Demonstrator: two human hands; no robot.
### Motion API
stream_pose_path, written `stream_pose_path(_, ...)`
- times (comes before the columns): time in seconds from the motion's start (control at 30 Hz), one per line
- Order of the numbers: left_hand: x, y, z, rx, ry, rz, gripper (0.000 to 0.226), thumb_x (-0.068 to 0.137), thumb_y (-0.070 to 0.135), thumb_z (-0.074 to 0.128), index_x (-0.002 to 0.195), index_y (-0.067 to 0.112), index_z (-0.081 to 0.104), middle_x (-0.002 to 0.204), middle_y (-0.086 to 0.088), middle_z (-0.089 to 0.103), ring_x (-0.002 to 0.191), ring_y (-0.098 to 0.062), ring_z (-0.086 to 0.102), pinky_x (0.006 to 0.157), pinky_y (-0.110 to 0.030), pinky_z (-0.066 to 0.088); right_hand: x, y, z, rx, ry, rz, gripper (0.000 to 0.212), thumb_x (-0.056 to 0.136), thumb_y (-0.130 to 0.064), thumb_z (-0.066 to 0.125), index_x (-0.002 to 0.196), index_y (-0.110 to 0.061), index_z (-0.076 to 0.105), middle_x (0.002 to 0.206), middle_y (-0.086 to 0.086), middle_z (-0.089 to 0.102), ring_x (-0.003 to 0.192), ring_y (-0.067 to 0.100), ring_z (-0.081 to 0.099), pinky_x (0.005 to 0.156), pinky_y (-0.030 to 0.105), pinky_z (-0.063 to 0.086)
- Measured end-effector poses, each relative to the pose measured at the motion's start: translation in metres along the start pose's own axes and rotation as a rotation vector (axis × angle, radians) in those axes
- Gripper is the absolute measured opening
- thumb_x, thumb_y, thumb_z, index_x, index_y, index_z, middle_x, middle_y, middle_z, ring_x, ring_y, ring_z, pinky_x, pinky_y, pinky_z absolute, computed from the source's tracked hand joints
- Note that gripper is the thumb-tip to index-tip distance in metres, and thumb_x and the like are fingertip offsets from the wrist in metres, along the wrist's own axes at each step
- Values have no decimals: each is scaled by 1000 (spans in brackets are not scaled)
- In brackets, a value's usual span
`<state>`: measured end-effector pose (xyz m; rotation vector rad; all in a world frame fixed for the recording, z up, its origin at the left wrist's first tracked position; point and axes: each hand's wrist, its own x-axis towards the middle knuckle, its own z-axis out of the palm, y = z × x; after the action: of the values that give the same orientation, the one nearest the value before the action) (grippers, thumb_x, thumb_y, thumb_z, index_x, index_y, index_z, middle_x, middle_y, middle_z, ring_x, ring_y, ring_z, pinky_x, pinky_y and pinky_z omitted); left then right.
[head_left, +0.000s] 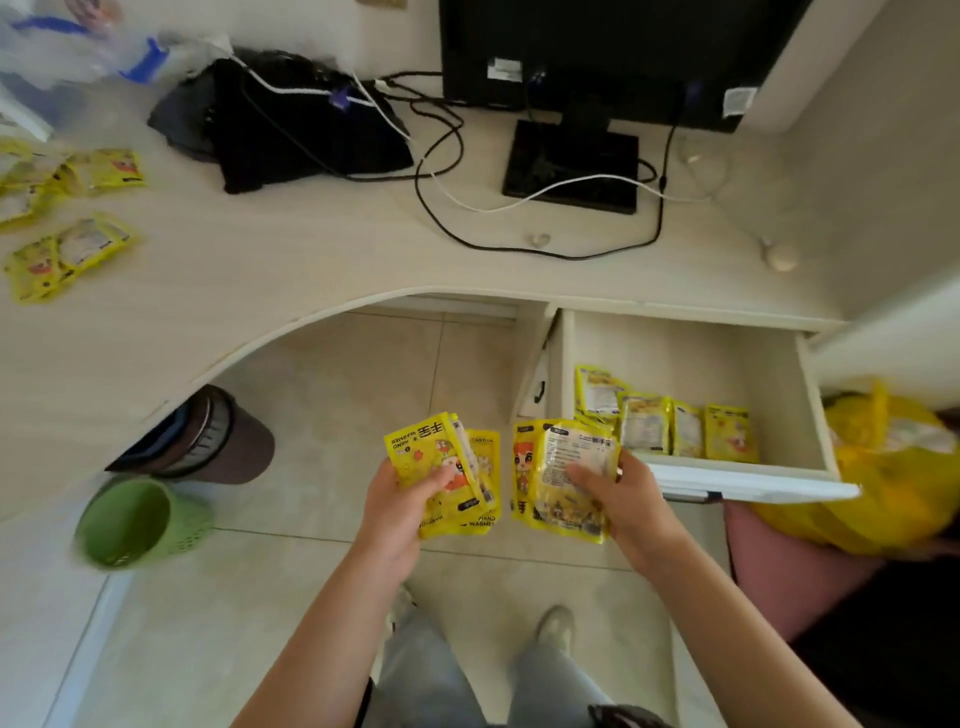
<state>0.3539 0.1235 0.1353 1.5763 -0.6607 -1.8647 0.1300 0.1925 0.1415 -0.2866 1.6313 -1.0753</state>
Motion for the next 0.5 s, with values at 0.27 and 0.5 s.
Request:
stream_pose_path(0.27,-11,-54,121,40,9,-26,40,76,4,75,115,6,63,107,-19,71,98,-38,69,79,-60,55,7,-3,-141,58,77,-6,34,81,-4,72,113,-8,61,104,12,73,94,28,71,83,50,57)
stream_pose_path(0.5,2,-65,190,92,-43,-41,39,77,2,74,113,5,63,104,-19,72,95,-37,70,75,-56,57,27,-13,-198,96,149,19,36,80,-6,73,114,-7,60,108,15,71,97,32,70,88,55,54)
